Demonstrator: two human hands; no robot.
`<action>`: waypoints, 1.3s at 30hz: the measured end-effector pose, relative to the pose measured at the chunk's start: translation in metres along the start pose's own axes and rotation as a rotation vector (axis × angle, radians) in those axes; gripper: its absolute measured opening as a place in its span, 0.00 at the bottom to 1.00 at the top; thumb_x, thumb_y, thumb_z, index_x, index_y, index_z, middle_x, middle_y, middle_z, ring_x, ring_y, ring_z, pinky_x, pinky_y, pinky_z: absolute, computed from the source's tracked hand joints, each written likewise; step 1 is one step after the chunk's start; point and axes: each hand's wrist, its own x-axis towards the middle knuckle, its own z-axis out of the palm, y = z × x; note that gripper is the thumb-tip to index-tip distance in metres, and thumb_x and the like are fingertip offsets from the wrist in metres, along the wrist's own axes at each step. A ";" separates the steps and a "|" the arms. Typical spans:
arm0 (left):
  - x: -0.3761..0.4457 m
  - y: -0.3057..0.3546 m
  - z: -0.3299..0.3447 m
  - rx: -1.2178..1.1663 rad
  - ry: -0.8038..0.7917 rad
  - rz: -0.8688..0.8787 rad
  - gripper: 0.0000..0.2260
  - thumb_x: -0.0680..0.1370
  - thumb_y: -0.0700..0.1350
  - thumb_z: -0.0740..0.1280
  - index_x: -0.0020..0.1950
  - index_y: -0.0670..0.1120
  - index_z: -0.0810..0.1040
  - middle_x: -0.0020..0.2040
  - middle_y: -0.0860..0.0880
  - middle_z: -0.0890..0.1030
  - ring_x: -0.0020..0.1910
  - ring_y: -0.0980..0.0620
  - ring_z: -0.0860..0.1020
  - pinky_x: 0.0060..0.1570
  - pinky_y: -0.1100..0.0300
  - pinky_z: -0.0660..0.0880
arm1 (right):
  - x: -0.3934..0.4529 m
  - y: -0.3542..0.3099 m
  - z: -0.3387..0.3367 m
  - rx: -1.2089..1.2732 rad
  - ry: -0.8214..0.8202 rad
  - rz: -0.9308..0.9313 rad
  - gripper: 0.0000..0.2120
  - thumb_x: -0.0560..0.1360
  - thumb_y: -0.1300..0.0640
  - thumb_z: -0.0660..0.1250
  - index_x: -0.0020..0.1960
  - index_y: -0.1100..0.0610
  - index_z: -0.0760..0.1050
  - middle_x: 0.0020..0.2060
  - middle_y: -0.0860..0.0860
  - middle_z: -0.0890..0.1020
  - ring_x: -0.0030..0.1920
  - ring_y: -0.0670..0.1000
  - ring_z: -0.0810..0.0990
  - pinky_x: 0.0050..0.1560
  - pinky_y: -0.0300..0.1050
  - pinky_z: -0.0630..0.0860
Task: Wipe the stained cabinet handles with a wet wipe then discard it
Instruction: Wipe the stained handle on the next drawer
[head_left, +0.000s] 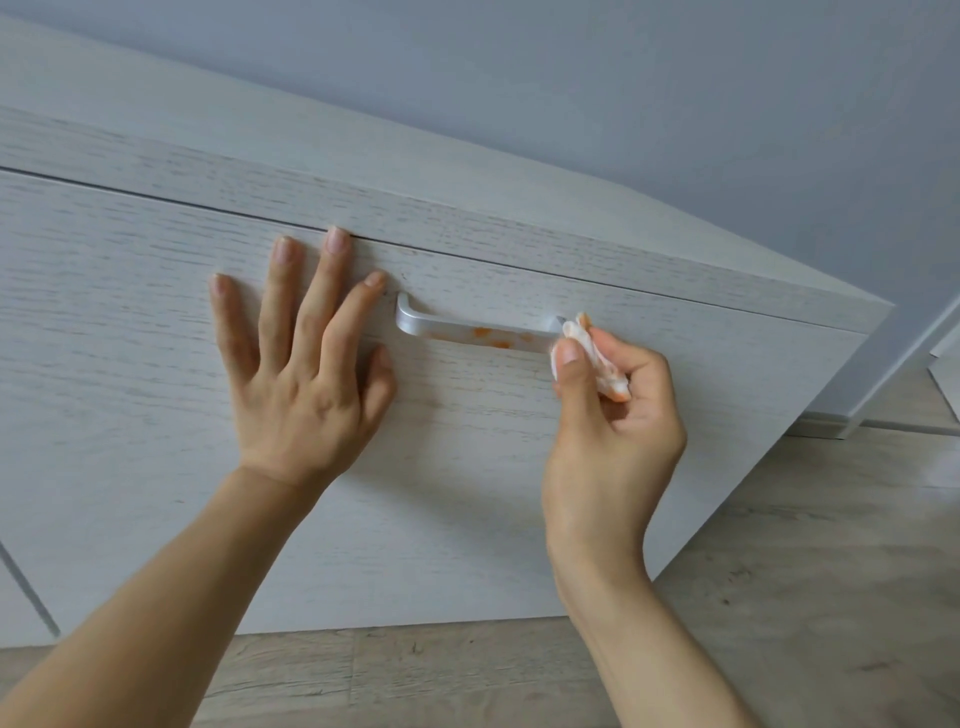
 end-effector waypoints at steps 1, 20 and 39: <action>0.000 0.000 0.000 0.002 0.001 0.002 0.20 0.80 0.44 0.57 0.71 0.45 0.62 0.74 0.44 0.61 0.77 0.50 0.48 0.73 0.45 0.42 | 0.000 0.001 -0.002 0.004 0.023 -0.013 0.05 0.75 0.59 0.67 0.46 0.50 0.75 0.41 0.44 0.83 0.44 0.42 0.82 0.47 0.34 0.77; -0.003 -0.001 0.003 0.034 0.009 0.013 0.20 0.80 0.46 0.55 0.73 0.46 0.61 0.74 0.44 0.61 0.77 0.49 0.48 0.73 0.45 0.44 | 0.000 0.006 0.005 -0.123 0.024 -0.171 0.06 0.76 0.58 0.65 0.42 0.49 0.75 0.39 0.50 0.83 0.41 0.46 0.81 0.47 0.42 0.76; -0.003 0.000 0.003 0.031 0.006 0.012 0.20 0.80 0.46 0.55 0.73 0.48 0.60 0.74 0.45 0.60 0.77 0.50 0.47 0.73 0.45 0.44 | 0.008 0.016 0.000 -0.282 0.008 -0.548 0.05 0.74 0.63 0.69 0.48 0.57 0.81 0.42 0.44 0.76 0.39 0.42 0.78 0.42 0.36 0.74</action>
